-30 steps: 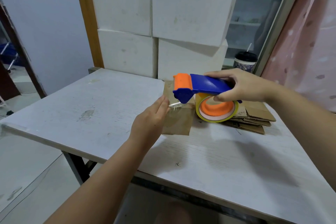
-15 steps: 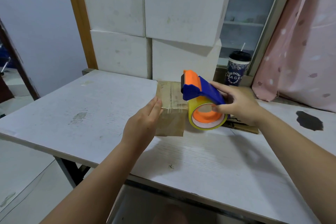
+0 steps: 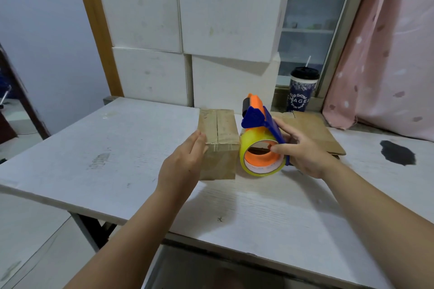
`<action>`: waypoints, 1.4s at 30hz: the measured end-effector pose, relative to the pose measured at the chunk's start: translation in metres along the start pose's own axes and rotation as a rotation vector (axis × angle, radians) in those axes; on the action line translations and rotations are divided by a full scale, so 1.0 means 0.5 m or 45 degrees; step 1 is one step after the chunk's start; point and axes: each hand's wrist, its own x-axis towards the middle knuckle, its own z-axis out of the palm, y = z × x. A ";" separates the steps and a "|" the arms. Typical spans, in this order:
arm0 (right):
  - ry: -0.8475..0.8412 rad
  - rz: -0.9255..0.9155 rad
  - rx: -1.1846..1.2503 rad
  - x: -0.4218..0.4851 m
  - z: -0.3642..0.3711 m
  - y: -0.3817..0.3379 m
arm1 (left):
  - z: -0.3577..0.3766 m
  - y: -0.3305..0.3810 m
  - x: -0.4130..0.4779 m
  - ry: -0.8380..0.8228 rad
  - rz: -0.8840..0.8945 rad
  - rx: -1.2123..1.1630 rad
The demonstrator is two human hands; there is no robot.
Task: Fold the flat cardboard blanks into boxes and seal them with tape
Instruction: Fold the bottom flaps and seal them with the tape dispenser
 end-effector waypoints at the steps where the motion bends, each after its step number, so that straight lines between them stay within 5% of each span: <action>1: -0.008 0.000 0.014 0.000 0.000 0.000 | -0.001 0.004 0.002 -0.023 -0.044 -0.015; 10: -0.046 -0.006 -0.002 -0.008 0.012 -0.009 | 0.022 0.066 0.009 -0.309 -0.263 0.243; 14: -0.072 0.012 -0.055 -0.010 0.015 -0.014 | 0.024 0.079 0.006 -0.084 -0.076 0.342; 21: -0.039 -0.015 -0.090 -0.009 0.009 -0.029 | 0.015 0.074 0.060 -0.214 -0.174 0.162; 26: -0.011 -0.005 -0.199 -0.023 0.012 -0.041 | 0.029 0.069 0.064 -0.121 -0.178 0.032; 38: 0.072 -0.061 -0.633 -0.055 -0.004 -0.050 | 0.038 0.045 0.066 -0.021 -0.054 0.175; 42: 0.181 -0.040 -0.391 -0.088 -0.046 -0.046 | 0.030 0.054 0.068 0.160 0.028 0.169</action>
